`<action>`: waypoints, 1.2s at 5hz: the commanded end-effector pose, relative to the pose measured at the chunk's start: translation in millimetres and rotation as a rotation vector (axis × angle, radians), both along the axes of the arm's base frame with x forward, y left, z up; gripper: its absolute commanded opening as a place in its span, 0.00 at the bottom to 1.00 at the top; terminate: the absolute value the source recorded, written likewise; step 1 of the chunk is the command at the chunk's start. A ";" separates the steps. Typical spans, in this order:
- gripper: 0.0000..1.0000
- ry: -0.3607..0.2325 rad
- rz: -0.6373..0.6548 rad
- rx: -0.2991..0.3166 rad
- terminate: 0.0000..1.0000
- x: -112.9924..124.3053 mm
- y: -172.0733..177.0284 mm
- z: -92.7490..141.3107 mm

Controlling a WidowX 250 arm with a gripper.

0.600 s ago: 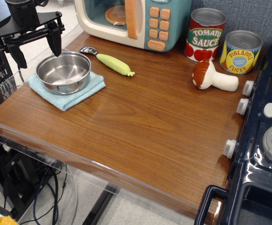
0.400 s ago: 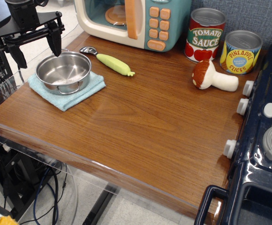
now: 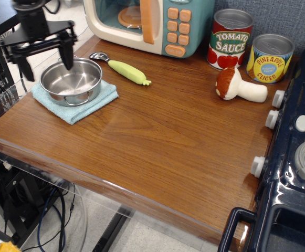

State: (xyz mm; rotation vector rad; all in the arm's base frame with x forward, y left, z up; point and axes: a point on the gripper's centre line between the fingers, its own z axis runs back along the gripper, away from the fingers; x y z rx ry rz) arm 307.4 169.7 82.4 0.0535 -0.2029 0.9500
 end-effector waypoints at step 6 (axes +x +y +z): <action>1.00 -0.078 -0.770 -0.097 0.00 125.9 -205.4 18.6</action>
